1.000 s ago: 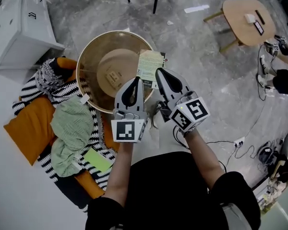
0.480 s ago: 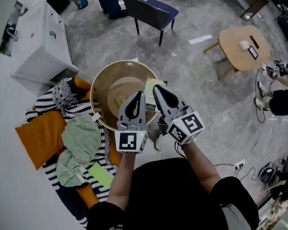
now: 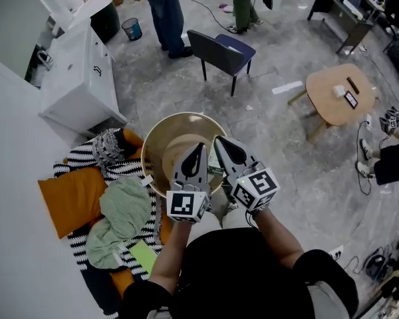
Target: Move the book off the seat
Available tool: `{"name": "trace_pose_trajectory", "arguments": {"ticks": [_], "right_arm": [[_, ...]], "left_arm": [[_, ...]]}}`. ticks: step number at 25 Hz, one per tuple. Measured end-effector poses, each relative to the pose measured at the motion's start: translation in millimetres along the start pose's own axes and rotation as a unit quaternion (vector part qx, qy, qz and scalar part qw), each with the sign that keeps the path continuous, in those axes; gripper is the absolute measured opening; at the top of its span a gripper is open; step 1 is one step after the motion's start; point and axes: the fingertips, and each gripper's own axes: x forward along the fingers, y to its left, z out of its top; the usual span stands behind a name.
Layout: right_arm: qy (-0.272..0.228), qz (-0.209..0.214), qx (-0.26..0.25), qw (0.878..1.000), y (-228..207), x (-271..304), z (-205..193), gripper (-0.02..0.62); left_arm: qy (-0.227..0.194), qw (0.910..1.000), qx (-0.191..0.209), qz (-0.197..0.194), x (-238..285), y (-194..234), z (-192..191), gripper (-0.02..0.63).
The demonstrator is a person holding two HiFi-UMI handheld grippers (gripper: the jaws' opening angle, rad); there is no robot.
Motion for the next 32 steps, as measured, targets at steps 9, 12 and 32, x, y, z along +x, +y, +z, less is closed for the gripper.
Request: {"name": "trace_pose_trajectory", "arguments": {"ticks": [9, 12, 32], "right_arm": [[-0.01, 0.029, -0.014, 0.999, 28.2, -4.5, 33.7, 0.017], [-0.016, 0.038, -0.02, 0.999, 35.9, -6.7, 43.6, 0.017], [-0.015, 0.084, -0.048, 0.995, 67.7, -22.9, 50.4, 0.015]], "left_arm": [[-0.024, 0.9997, -0.007, 0.006, -14.4, -3.5, 46.3, 0.009], [-0.024, 0.9997, -0.002, 0.009, -20.6, -4.7, 53.2, 0.009], [-0.029, 0.9991, 0.015, 0.029, -40.9, -21.7, 59.3, 0.009]]}}
